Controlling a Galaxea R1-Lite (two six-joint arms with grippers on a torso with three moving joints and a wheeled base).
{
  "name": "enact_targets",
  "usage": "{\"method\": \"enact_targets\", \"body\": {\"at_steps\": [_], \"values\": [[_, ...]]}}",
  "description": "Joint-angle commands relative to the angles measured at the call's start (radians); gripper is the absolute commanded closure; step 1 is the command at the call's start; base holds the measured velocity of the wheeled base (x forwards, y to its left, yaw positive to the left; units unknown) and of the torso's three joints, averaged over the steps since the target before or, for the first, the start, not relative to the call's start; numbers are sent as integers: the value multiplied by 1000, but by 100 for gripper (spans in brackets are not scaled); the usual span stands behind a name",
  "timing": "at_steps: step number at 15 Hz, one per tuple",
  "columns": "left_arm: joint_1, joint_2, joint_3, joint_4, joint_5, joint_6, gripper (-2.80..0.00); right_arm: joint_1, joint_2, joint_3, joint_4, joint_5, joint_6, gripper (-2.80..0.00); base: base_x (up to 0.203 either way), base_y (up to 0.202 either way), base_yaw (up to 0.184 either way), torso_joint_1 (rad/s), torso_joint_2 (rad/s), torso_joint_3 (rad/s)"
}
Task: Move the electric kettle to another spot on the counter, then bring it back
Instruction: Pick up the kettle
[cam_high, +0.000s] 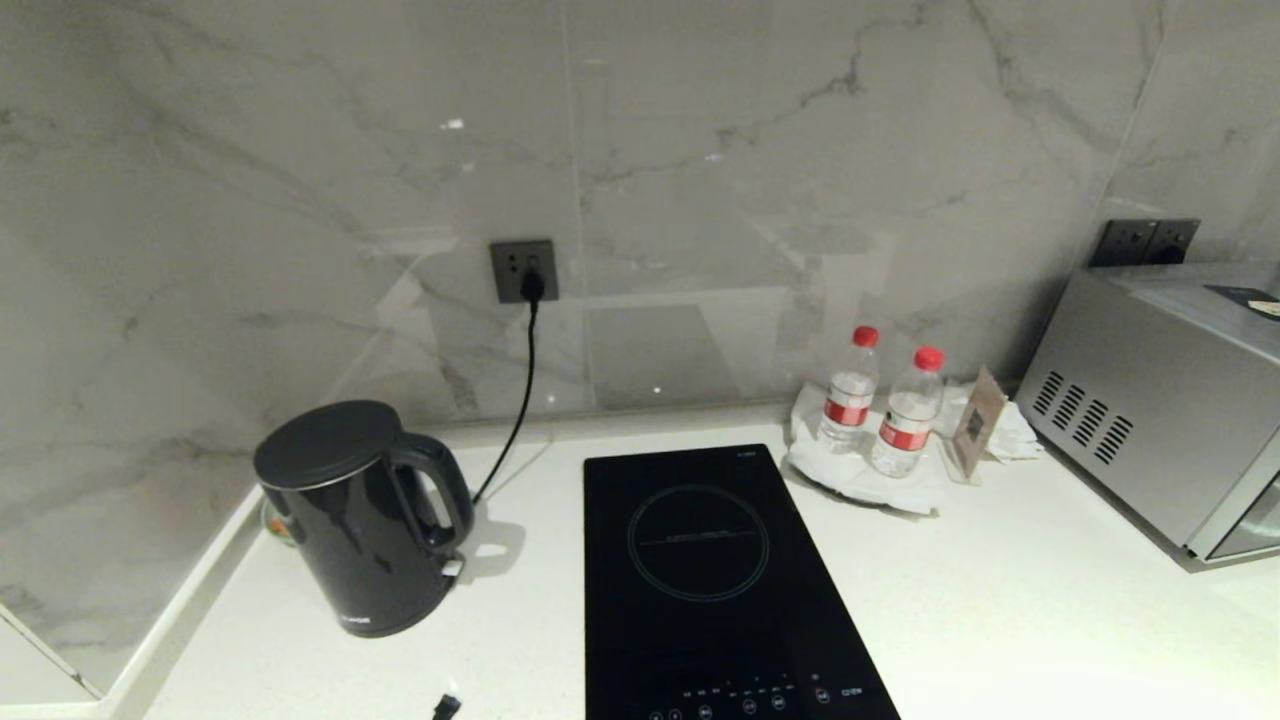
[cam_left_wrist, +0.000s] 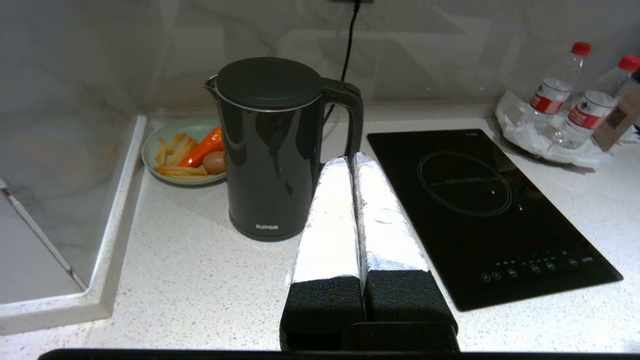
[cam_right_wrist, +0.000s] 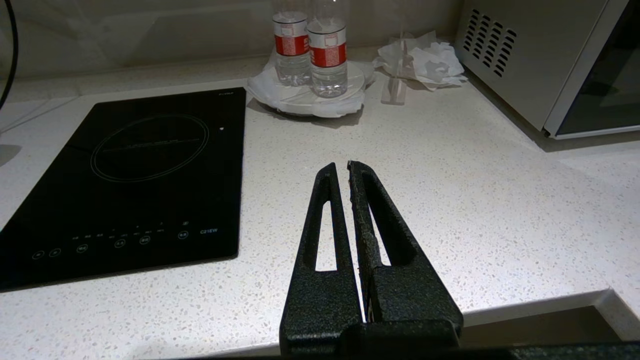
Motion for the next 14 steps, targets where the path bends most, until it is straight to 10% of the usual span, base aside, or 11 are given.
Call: {"method": "enact_targets", "body": {"at_steps": [1,6,8,14], "values": [[46,-12,-24,8,18,9,0,0,0,0,0,0,0,0,0,0,0,0,0,0],[168,-12,-113,108,97,48,0,0,0,0,0,0,0,0,0,0,0,0,0,0],[273,-72,-108,126,13,93,0,0,0,0,0,0,0,0,0,0,0,0,0,0],[272,-296,97,126,-154,121,0,0,0,0,0,0,0,0,0,0,0,0,0,0]]}}
